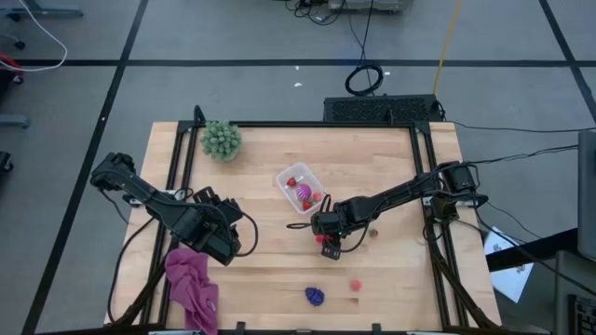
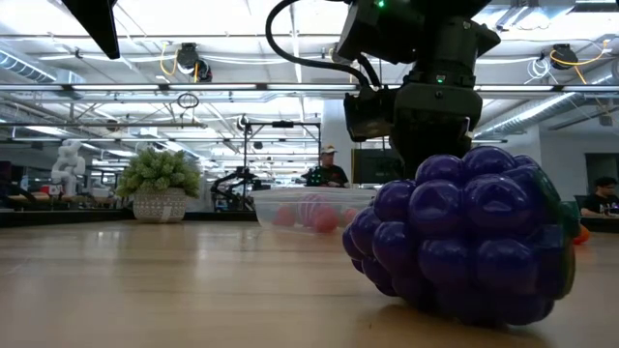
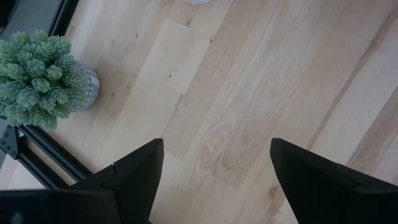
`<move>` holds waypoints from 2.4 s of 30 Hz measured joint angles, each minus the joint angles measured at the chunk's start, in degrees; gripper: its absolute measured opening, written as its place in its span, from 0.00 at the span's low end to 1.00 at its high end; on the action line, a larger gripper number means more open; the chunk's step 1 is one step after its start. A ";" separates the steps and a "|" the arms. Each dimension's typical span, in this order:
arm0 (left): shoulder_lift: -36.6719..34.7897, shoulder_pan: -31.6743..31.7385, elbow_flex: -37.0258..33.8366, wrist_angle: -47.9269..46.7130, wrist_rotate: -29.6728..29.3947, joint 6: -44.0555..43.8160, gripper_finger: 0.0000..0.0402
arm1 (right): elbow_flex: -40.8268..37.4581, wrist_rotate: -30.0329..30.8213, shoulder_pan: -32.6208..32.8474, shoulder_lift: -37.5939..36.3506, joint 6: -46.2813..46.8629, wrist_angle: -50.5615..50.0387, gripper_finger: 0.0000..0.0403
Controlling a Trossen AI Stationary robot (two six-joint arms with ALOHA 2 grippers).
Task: Pick and placing Produce into tupperware
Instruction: Put the dragon fruit into the transparent bin
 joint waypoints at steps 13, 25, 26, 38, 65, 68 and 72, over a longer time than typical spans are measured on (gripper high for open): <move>0.00 0.00 0.00 0.00 0.00 -0.02 0.74 | 0.02 0.00 -0.02 0.00 -0.12 1.27 0.56; 0.02 0.00 0.00 0.02 0.00 -0.24 0.74 | 0.07 -13.06 -2.66 0.00 -0.98 4.69 0.59; 0.02 0.00 0.00 0.02 0.00 -0.30 0.74 | 0.07 -13.40 -2.95 0.00 -0.92 5.17 0.59; 0.02 0.00 0.00 0.02 -0.02 -0.05 0.74 | 0.09 -12.96 -3.38 -7.74 -7.82 8.54 0.59; 0.02 0.07 -0.02 0.04 -0.23 0.22 0.74 | 0.11 0.31 -19.48 -13.98 -22.77 26.93 0.59; 0.02 0.23 -0.02 0.02 -0.55 0.24 0.74 | 0.30 0.26 -19.50 -11.35 -22.77 28.12 0.59; 0.02 0.76 -0.02 0.03 -0.57 0.30 0.74 | 2.37 0.19 -19.50 -7.37 -22.91 27.27 0.59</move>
